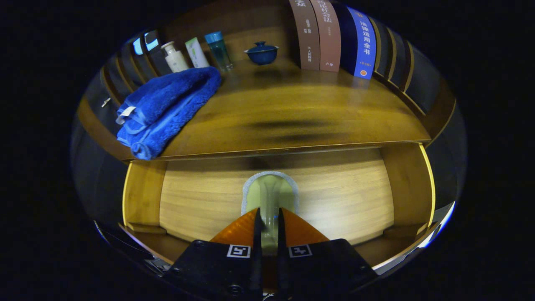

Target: Pull open the drawer, take out the items inside it, and place them on the countertop above the cabinet.

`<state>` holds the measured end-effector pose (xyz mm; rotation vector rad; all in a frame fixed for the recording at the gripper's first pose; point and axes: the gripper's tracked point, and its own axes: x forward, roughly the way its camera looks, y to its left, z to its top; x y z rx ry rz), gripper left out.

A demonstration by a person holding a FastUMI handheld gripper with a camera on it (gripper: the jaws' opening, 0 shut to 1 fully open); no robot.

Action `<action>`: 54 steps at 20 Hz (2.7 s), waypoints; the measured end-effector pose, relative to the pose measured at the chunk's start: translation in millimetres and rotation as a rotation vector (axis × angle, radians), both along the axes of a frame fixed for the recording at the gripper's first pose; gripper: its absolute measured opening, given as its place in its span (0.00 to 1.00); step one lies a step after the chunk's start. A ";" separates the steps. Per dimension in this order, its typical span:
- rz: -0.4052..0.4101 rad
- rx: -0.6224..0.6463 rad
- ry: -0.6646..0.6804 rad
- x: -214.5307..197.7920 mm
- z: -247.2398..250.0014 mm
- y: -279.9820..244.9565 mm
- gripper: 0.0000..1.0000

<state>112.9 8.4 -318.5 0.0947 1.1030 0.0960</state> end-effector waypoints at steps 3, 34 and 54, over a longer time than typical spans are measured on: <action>0.005 0.015 -0.027 -8.8 22.1 3.1 0.18; 0.032 -0.077 -0.066 175.4 68.4 3.4 0.26; -0.003 0.015 -0.642 84.4 163.8 -5.6 0.99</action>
